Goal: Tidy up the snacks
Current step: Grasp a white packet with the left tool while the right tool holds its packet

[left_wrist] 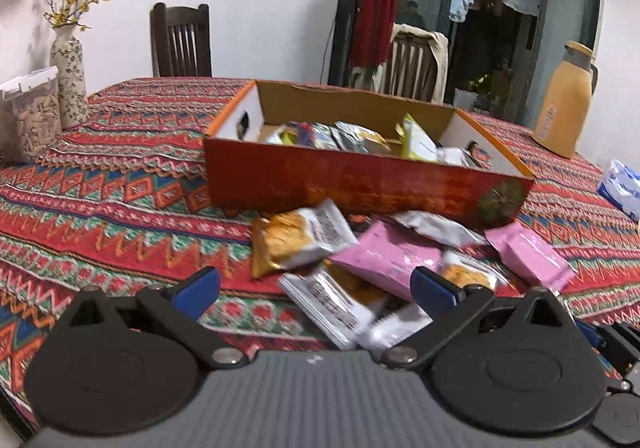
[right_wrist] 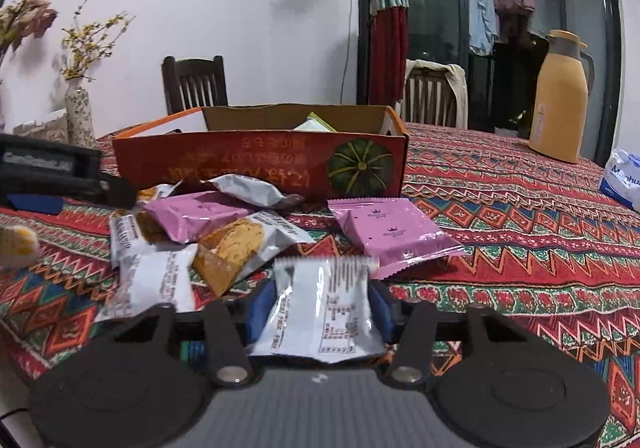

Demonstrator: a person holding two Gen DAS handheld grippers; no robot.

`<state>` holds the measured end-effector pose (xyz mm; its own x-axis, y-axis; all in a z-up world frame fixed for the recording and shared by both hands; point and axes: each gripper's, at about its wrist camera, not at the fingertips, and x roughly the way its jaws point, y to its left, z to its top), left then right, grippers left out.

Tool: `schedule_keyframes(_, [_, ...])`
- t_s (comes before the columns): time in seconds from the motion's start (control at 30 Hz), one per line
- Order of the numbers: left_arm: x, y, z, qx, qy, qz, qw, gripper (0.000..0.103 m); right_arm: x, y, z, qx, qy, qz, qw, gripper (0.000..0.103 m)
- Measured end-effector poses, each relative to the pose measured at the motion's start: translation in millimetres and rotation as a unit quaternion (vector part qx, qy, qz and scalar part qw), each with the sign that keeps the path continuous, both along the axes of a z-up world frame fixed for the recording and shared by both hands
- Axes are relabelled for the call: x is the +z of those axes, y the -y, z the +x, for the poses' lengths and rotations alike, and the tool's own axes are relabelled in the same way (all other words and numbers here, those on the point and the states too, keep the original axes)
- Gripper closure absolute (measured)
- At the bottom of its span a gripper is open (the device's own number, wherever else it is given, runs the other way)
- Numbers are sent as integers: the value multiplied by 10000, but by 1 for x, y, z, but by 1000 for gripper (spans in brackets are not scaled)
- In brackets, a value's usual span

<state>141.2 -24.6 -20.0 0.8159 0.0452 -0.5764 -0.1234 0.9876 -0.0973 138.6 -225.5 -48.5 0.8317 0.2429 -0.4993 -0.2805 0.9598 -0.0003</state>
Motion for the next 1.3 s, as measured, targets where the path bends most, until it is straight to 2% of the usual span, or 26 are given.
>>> schedule_keyframes(0.23, [-10, 27, 1, -140, -330, 0, 9994, 0, 5, 17, -16, -125, 297, 298, 9990, 62])
schedule_keyframes(0.5, [-24, 53, 6, -182, -666, 258, 9973, 1, 4, 29, -21, -129, 358, 497, 9980, 62])
schedule_keyframes(0.57, [-26, 55, 8, -148, -735, 266, 9968, 7, 2, 30, -22, -107, 340, 523, 9980, 62])
schedule_keyframes(0.63, [-27, 57, 7, -120, -734, 307, 9968, 7, 1, 30, -22, -87, 316, 544, 9980, 62])
schedule_keyframes(0.7, [-25, 57, 5, -130, -713, 315, 9969, 14, -1, 30, -23, -64, 301, 565, 9979, 62])
schedule_keyframes(0.8, [-22, 57, 3, -163, -673, 319, 9971, 29, -2, 30, -25, -41, 299, 587, 9978, 62])
schedule_keyframes(0.87, [-21, 58, 0, -225, -642, 326, 9972, 44, -2, 30, -27, -36, 310, 594, 9977, 62])
schedule_keyframes(0.93, [-21, 59, -3, -282, -612, 366, 9971, 52, -2, 30, -28, -40, 320, 592, 9977, 62])
schedule_keyframes(1.3, [-18, 50, -17, -373, -479, 310, 9977, 56, 1, 26, -34, -47, 354, 541, 9979, 62])
